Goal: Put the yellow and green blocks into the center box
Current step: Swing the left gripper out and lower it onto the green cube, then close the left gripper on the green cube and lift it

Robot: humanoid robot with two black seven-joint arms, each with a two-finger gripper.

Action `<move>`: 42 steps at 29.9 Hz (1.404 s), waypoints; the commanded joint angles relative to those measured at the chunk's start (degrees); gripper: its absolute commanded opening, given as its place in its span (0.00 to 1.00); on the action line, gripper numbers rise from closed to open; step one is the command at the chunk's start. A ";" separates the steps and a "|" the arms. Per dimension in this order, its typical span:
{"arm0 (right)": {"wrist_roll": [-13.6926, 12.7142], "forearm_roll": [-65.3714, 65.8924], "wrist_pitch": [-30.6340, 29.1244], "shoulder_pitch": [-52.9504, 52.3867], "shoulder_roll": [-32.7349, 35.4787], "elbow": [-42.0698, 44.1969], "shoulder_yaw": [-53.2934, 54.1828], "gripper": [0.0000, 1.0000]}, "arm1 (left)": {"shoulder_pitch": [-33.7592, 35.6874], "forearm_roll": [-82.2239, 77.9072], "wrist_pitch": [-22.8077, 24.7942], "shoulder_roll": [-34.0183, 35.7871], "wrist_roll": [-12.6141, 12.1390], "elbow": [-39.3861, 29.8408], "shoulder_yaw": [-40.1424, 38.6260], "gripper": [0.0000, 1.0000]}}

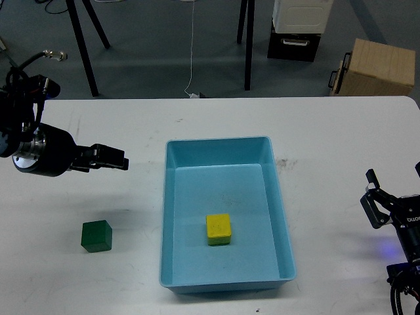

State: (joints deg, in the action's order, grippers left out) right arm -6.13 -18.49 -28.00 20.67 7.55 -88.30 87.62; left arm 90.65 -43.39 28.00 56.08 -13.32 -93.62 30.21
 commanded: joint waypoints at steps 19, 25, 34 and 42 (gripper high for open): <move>0.07 2.14 0.00 -0.89 -0.08 0.41 -2.10 0.98 | -17.78 -10.14 0.00 0.44 1.19 3.09 -5.51 1.00; 0.07 2.49 0.00 -0.80 0.01 0.76 -2.10 0.98 | -19.98 -10.14 0.00 -4.05 1.19 6.34 -7.36 1.00; 0.07 2.49 0.00 -0.89 0.01 1.29 -2.10 0.98 | -22.18 -10.14 0.00 -5.89 1.02 7.49 -7.45 1.00; 0.07 3.90 0.00 -1.07 -0.08 1.38 -2.02 0.98 | -23.15 -10.23 0.00 -5.98 0.67 7.49 -8.24 1.00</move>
State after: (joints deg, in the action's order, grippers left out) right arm -6.07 -14.87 -28.00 19.67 7.56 -86.93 85.54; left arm 67.69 -53.53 28.01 50.11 -12.39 -86.12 22.01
